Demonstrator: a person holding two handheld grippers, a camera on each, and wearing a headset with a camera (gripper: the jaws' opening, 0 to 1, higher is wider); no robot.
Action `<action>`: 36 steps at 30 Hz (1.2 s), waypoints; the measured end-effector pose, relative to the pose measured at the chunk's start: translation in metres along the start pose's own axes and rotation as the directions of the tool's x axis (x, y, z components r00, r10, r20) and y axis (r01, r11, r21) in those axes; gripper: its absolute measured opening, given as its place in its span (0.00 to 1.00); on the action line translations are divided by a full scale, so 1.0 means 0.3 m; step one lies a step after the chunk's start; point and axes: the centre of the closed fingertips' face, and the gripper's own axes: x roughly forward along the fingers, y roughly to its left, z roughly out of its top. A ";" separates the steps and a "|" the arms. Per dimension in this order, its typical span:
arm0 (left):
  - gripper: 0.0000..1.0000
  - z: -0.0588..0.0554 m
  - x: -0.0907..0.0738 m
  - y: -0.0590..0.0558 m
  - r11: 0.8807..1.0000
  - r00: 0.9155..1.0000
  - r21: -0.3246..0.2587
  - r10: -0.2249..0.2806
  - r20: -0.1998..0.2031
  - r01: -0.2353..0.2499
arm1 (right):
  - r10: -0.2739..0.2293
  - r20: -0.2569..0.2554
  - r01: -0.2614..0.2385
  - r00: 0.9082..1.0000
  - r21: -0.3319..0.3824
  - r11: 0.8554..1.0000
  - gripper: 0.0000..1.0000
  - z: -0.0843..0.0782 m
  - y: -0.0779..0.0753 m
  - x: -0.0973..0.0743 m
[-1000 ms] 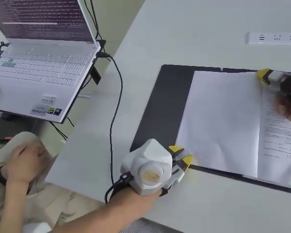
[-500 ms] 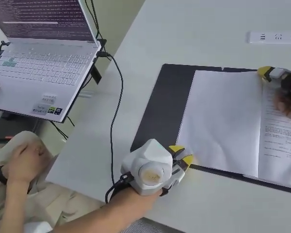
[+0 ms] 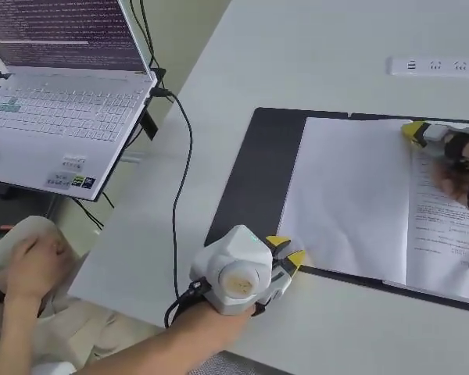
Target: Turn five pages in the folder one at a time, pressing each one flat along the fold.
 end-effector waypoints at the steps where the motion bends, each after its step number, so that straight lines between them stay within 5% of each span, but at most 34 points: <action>1: 0.13 0.000 0.001 0.000 1.000 1.000 -0.001 0.000 0.001 0.000 | 0.002 -0.002 -0.002 1.000 0.000 1.000 0.00 -0.003 0.001 -0.002; 14: 0.13 0.000 0.002 -0.003 1.000 1.000 0.000 0.003 0.006 -0.003 | 0.039 -0.037 -0.039 0.999 -0.013 0.999 0.00 -0.062 0.015 -0.052; 36: 0.13 0.001 0.005 -0.004 1.000 1.000 0.001 0.006 0.002 -0.006 | 0.119 -0.118 -0.112 0.986 0.062 0.992 0.00 -0.185 0.043 -0.153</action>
